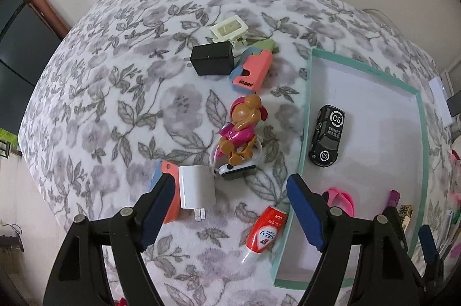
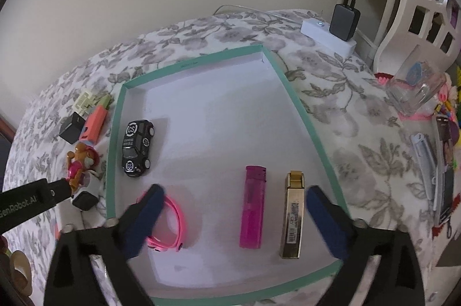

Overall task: Organize rigid objects
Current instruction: 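Carry band and gold lighter into the tray and open both tools, then move both tools back toward the white charger and red bottle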

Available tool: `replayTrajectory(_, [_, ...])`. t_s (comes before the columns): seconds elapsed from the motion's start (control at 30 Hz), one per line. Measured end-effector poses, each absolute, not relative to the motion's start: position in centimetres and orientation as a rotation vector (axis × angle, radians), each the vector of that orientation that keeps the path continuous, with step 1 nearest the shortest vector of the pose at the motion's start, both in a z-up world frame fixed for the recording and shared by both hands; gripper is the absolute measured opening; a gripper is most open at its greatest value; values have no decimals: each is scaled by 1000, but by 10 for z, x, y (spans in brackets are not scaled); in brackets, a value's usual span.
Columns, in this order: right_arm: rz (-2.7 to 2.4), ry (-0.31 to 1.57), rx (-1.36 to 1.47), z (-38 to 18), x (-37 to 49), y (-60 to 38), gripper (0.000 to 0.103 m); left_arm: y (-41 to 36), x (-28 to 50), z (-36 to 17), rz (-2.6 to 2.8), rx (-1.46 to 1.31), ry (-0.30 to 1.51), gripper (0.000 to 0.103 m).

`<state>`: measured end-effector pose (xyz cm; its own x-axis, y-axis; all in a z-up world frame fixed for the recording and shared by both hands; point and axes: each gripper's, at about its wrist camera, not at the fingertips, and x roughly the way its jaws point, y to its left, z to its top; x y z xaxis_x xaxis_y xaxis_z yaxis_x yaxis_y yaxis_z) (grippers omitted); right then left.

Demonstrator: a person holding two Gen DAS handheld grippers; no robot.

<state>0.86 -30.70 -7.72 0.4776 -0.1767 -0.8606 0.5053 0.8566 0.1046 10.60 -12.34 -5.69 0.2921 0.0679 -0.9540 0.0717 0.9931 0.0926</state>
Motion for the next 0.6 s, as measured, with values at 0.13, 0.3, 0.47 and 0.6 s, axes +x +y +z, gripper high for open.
replayTrajectory(0.13, [-440, 962, 354, -71, 9, -306, 103, -121, 106, -57, 1, 115, 1276, 80])
replayTrajectory(0.3, [-384, 922, 410, -62, 11, -306, 103, -115, 107, -56, 6, 95, 1282, 80])
replayTrajectory(0.47, [-398, 868, 428, -45, 11, -302, 103, -105, 110, -51, 13, 60, 1281, 80])
replayTrajectory(0.6, [-368, 856, 386, -35, 16, -289, 103, -96, 111, -44, 15, 39, 1269, 80])
